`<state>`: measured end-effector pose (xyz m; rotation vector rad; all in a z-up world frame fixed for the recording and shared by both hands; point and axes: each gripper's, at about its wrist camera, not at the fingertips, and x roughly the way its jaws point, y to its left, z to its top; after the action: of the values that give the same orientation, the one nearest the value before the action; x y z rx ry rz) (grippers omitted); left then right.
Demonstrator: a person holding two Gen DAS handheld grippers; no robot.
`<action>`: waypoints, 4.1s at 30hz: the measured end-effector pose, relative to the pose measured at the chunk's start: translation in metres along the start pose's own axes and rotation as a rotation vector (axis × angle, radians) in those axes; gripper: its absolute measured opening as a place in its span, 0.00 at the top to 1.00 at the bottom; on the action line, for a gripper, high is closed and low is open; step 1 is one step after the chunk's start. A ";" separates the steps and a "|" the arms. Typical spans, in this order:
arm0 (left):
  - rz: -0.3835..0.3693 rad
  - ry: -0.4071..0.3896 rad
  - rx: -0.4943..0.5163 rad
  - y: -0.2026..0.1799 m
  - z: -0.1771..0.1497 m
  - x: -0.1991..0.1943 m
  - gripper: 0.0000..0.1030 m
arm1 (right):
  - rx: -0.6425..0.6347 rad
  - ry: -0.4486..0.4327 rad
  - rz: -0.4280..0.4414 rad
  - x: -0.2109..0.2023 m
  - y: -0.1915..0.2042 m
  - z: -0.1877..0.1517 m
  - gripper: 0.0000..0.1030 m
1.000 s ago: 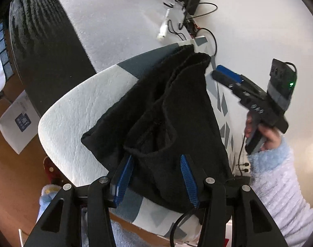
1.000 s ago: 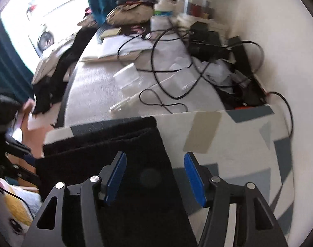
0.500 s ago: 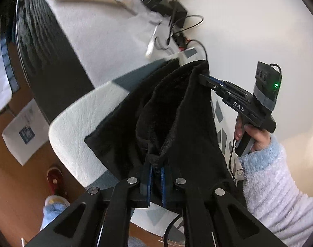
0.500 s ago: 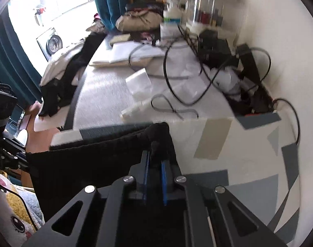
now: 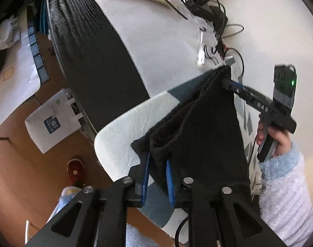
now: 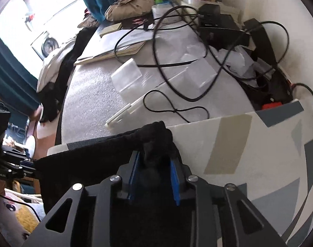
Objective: Fold clothes
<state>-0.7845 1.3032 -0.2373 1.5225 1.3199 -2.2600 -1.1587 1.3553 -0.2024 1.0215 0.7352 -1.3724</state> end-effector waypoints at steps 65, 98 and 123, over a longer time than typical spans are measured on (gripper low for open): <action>0.282 0.188 1.206 -0.233 -0.143 0.166 0.00 | 1.197 -0.112 -0.706 -0.169 0.079 -0.494 0.00; 0.239 0.202 1.065 -0.237 -0.063 0.143 0.00 | 1.167 -0.342 -0.798 -0.233 0.133 -0.537 0.00; 0.316 0.187 0.914 -0.208 -0.023 0.175 0.00 | 1.591 -0.430 -1.066 -0.224 0.157 -0.582 0.00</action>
<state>-0.9631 1.5088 -0.2569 2.0102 -0.0480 -2.6595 -0.9442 1.9615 -0.2170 1.4048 -0.4690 -3.1615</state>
